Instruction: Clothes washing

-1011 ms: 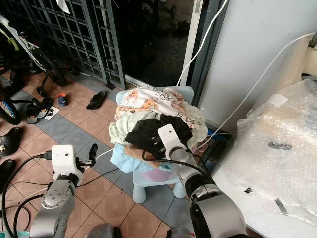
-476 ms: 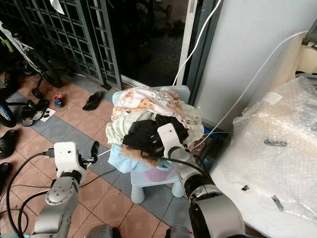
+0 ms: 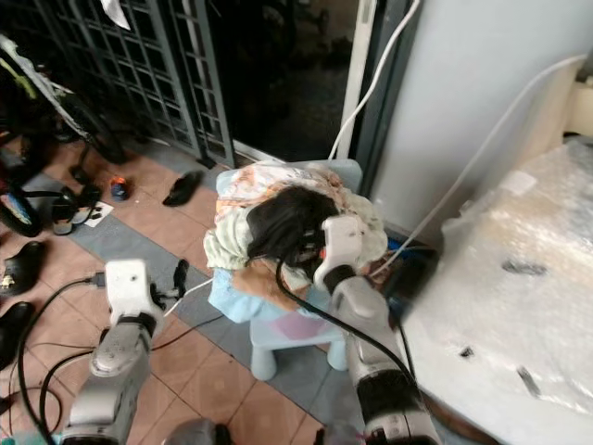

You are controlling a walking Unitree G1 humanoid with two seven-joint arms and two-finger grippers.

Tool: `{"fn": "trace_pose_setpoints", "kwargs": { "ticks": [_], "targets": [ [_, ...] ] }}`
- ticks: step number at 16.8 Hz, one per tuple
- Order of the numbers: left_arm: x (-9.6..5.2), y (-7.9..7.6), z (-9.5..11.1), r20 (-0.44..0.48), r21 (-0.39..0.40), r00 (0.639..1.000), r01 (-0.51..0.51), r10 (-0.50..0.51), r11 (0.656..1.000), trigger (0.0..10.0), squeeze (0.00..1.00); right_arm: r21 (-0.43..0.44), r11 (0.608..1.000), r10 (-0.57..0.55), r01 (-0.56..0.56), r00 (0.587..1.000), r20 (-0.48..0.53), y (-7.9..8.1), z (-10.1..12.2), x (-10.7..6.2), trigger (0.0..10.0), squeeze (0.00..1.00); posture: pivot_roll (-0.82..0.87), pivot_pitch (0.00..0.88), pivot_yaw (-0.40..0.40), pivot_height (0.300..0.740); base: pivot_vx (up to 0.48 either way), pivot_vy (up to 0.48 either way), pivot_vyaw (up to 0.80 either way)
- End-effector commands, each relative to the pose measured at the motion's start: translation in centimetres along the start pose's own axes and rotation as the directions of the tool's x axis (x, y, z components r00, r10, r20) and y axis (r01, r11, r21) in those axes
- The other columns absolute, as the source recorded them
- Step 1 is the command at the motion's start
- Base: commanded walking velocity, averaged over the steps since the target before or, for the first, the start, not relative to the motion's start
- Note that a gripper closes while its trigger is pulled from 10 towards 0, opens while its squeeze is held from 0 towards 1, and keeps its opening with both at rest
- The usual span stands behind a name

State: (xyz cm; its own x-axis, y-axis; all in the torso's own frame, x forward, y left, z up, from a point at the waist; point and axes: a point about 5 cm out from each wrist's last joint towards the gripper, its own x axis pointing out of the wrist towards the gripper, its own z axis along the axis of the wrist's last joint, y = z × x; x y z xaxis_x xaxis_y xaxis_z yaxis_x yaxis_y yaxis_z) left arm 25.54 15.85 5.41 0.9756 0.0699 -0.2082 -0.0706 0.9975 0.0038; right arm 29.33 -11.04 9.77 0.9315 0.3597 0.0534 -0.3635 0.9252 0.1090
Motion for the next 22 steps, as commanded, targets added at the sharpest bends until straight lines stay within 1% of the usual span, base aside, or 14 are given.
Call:
{"fn": "trace_pose_setpoints", "kwargs": {
  "ticks": [1, 3, 4, 5, 6, 7, 8, 13, 17, 20, 22],
  "targets": [
    [0.2, -0.2, -0.1, -0.001, 0.019, 1.000, 0.011, -0.011, 1.000, 10.0, 0.00, -0.022, 0.999, 0.026, -0.025, 0.997, 0.069, 0.3, 1.7, -0.6, 0.0, 0.00, -0.05, 0.000, 0.082, 0.740, 0.000, 0.000, 0.00],
    [0.3, -0.6, 0.0, 0.002, 0.026, 1.000, 0.031, -0.031, 0.999, 10.0, 0.00, -0.059, 0.998, 0.005, 0.000, 0.997, 0.081, -0.1, 2.2, -2.0, 0.0, 0.00, -0.06, 0.000, 0.092, 0.740, 0.000, 0.000, 0.00],
    [0.3, -0.6, 0.1, 0.007, 0.032, 0.999, 0.041, -0.041, 0.999, 10.0, 0.00, -0.078, 0.996, -0.030, 0.036, 0.997, 0.078, -0.8, 2.3, -3.3, 0.0, 0.00, -0.07, 0.000, 0.093, 0.740, 0.000, 0.000, 0.00],
    [0.3, -0.6, 0.1, 0.010, 0.036, 0.999, 0.044, -0.045, 0.998, 10.0, 0.00, -0.090, 0.994, -0.051, 0.057, 0.996, 0.071, -1.1, 2.3, -3.9, 0.0, 0.00, -0.07, 0.000, 0.093, 0.740, 0.000, 0.000, 0.00],
    [0.4, -0.5, 0.0, 0.008, 0.041, 0.999, 0.043, -0.044, 0.998, 10.0, 0.00, -0.117, 0.988, -0.101, 0.105, 0.994, 0.035, -1.7, 1.8, -5.2, 0.0, 0.00, -0.07, 0.000, 0.095, 0.740, 0.000, 0.000, 0.00],
    [0.4, -0.4, 0.0, 0.007, 0.042, 0.999, 0.042, -0.042, 0.998, 10.0, 0.00, -0.117, 0.987, -0.106, 0.108, 0.994, 0.026, -1.7, 1.7, -5.5, 4.7, 0.00, -0.07, 0.000, 0.095, 0.740, 0.000, 0.000, 0.00],
    [0.6, -0.4, -0.1, 0.003, 0.045, 0.999, 0.041, -0.041, 0.998, 10.0, 0.00, -0.113, 0.986, -0.123, 0.122, 0.992, -0.008, -1.5, 1.3, -5.6, 10.0, 0.00, -0.07, 0.000, 0.096, 0.740, 0.000, 0.000, 0.00],
    [0.8, -0.6, 0.0, 0.009, 0.047, 0.999, 0.042, -0.043, 0.998, 10.0, 0.00, -0.123, 0.984, -0.133, 0.130, 0.991, -0.012, -1.3, 1.5, -4.9, 10.0, 0.00, -0.07, 0.000, 0.094, 0.740, 0.000, -0.329, -0.73],
    [0.9, -0.5, -0.4, 0.001, 0.050, 0.999, 0.044, -0.044, 0.998, 10.0, 0.00, -0.140, 0.986, -0.093, 0.091, 0.996, -0.014, -0.6, 1.5, -4.7, 10.0, 0.00, -0.08, 0.000, 0.094, 0.740, 0.000, -0.312, -0.73],
    [1.0, -0.7, -0.4, 0.000, 0.049, 0.999, 0.047, -0.047, 0.998, 10.0, 0.00, -0.133, 0.986, -0.105, 0.101, 0.994, -0.018, -0.8, 1.5, -4.6, 10.0, 0.00, -0.08, 0.000, 0.093, 0.740, 0.000, -0.296, -0.53],
    [1.1, -0.8, -0.4, 0.001, 0.045, 0.999, 0.049, -0.049, 0.998, 10.0, 0.00, -0.130, 0.986, -0.109, 0.105, 0.994, -0.020, -0.9, 1.5, -4.6, 10.0, 0.00, -0.08, 0.000, 0.094, 0.740, 0.000, 0.000, -0.80]
  ]
}}
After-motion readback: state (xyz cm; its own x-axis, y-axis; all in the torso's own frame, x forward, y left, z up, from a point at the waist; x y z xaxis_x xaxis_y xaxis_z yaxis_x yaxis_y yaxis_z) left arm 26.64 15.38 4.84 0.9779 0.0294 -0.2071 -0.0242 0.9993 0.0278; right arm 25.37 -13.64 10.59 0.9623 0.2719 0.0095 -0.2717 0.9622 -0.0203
